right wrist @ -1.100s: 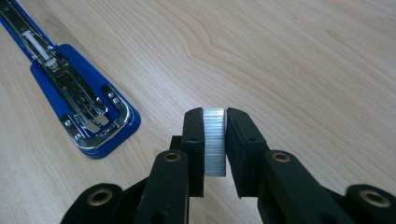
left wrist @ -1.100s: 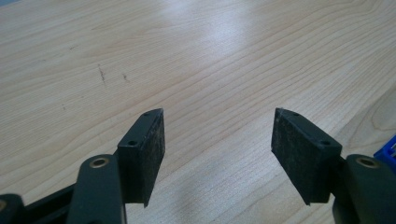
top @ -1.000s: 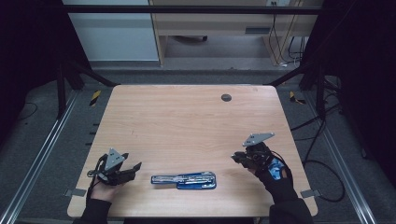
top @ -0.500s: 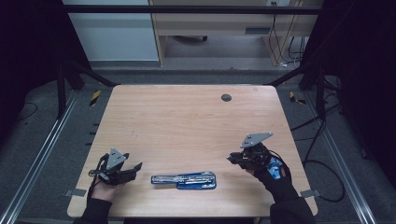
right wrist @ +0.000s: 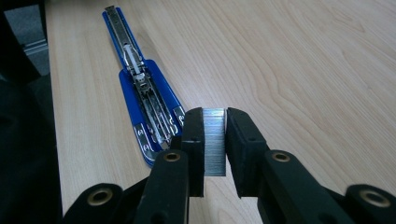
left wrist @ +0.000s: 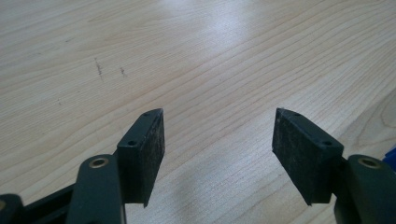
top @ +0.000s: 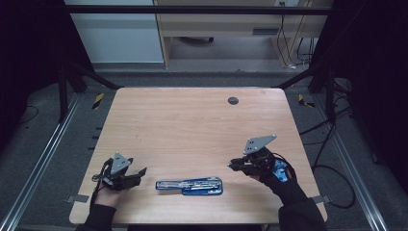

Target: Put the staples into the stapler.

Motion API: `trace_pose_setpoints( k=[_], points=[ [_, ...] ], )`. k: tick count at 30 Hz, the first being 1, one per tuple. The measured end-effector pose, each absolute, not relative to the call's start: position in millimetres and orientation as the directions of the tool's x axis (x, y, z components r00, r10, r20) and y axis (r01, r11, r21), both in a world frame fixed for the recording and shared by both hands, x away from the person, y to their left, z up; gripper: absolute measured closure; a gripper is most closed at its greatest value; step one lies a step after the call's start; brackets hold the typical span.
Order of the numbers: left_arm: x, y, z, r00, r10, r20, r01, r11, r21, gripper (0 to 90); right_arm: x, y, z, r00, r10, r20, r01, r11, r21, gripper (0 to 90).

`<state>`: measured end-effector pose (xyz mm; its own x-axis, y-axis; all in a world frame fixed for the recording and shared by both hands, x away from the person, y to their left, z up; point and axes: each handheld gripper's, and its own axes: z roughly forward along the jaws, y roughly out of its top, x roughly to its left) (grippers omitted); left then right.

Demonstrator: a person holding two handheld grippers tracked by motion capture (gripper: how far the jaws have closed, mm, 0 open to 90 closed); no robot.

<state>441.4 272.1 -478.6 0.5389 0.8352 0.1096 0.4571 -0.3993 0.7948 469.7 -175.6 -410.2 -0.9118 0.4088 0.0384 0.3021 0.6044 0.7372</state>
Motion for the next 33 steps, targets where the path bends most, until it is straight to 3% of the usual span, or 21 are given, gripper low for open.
trace_pose_setpoints(
  k=[33],
  points=[
    [441,271,-479,0.551,0.827,0.114,0.456,-0.413,0.789,34.2,478,-134,-403,-0.979,0.205,0.015,0.153,0.680,0.717,78.0]
  ],
)
